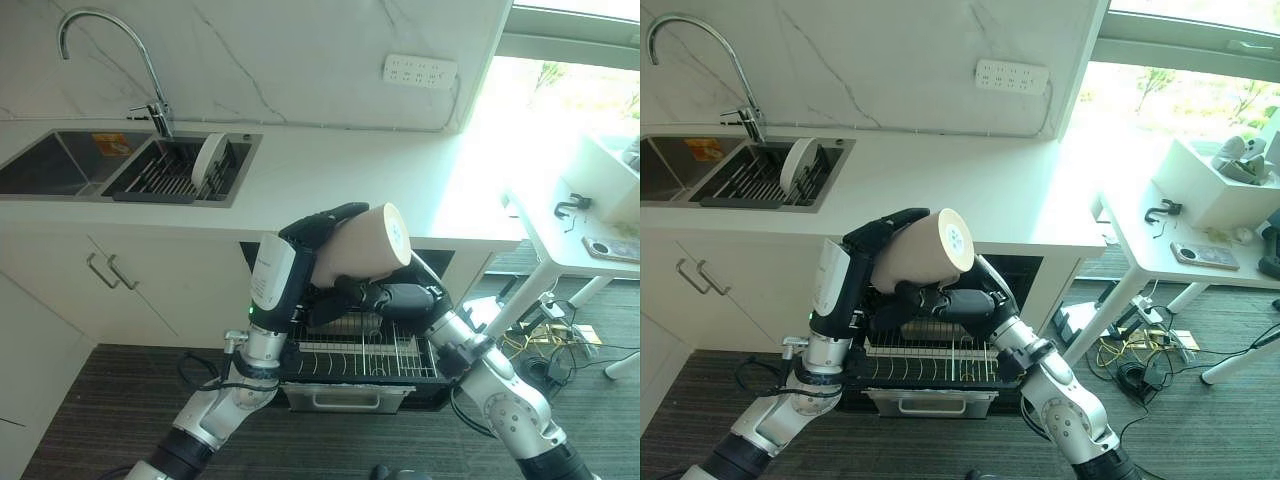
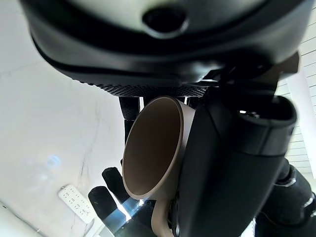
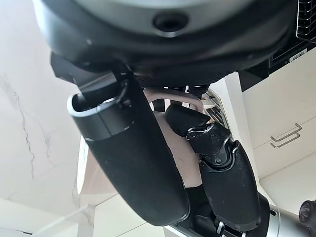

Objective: Place the dishes in the dishwasher.

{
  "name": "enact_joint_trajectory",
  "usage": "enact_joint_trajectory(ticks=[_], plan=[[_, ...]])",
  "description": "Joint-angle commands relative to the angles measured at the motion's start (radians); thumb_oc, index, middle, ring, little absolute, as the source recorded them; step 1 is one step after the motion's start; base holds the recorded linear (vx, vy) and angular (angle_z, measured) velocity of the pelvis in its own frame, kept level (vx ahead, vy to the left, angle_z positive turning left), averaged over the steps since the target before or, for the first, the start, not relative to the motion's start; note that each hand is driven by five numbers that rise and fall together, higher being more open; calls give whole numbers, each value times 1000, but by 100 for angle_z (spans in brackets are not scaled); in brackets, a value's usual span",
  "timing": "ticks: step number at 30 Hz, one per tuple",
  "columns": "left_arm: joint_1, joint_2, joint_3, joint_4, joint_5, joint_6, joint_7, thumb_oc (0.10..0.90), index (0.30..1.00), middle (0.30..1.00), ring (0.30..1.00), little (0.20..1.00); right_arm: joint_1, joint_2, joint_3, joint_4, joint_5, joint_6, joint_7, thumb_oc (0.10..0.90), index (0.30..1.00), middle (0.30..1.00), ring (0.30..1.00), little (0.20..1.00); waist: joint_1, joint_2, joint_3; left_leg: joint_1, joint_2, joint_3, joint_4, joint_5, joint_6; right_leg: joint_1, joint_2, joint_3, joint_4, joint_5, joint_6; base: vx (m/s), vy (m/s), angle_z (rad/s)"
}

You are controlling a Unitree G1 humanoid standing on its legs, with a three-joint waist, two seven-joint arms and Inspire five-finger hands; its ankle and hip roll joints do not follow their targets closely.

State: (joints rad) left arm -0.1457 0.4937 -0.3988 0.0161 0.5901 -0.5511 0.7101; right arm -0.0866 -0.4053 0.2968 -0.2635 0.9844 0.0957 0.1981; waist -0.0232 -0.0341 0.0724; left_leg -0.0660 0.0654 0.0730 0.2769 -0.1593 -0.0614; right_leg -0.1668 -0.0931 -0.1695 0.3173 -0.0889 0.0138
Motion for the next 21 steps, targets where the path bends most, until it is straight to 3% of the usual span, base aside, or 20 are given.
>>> enact_joint_trajectory(ticks=[1, 21], plan=[[-104, 9, -47, -7, -22, -78, 15, 400, 300, 300, 300, 300, -145, 60, -81, -133, 53, -123, 9, 800, 900, 900, 900, 900, 6, -6, -41, 15, 69, 47, 23, -111, 12, 95, -57, 10, -17, -107, 116, -2, 7, -3], [-82, -2, -43, 34, -32, -107, -7, 400, 300, 300, 300, 300, -149, 84, -133, -157, 82, -188, 21, 800, 900, 900, 900, 900, 8, -5, -44, 14, 70, 48, 23, -111, 13, 95, -56, 12, -17, -108, 114, 0, 0, 0]])
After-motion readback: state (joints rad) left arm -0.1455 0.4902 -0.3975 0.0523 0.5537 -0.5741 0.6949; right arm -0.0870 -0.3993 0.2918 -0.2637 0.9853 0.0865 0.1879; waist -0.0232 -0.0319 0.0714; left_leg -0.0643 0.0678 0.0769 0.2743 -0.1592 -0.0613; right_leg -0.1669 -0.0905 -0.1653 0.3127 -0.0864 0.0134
